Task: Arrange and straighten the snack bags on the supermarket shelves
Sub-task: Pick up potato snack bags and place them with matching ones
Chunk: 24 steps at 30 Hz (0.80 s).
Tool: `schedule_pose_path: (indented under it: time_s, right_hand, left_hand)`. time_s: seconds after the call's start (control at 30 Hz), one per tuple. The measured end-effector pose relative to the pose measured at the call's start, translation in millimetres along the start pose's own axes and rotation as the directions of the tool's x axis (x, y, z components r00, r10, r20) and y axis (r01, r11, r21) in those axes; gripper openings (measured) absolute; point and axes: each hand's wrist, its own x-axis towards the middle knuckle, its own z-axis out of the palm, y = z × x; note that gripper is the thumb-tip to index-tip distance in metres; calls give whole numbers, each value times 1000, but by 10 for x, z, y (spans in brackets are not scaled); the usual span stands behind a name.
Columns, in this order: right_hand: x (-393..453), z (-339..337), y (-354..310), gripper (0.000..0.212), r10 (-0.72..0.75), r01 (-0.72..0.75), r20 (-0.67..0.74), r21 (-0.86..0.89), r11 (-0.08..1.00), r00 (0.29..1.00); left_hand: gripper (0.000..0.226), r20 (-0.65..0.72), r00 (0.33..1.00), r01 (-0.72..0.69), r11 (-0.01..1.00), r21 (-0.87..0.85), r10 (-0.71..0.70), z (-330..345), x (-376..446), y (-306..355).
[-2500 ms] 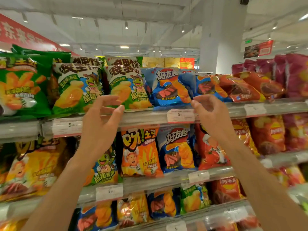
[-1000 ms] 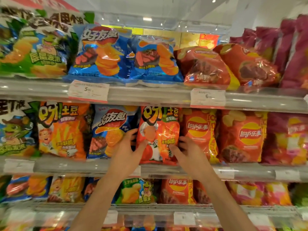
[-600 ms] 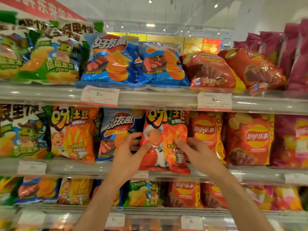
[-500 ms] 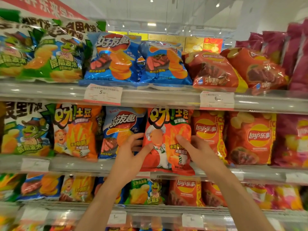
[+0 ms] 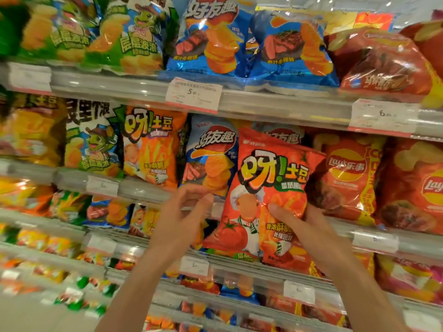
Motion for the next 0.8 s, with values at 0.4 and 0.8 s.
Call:
schedule_pose_path:
  time_s: [0.4, 0.8]
  right_hand:
    - [-325, 1471, 46, 47, 3, -3, -2, -69, 998, 1000]
    - [-470, 3820, 149, 81, 16, -14, 38, -68, 998, 999]
  left_hand:
    - [13, -177, 982, 74, 997, 21, -69, -1621, -456, -470]
    - [17, -414, 907, 88, 996, 19, -72, -4102, -984, -856]
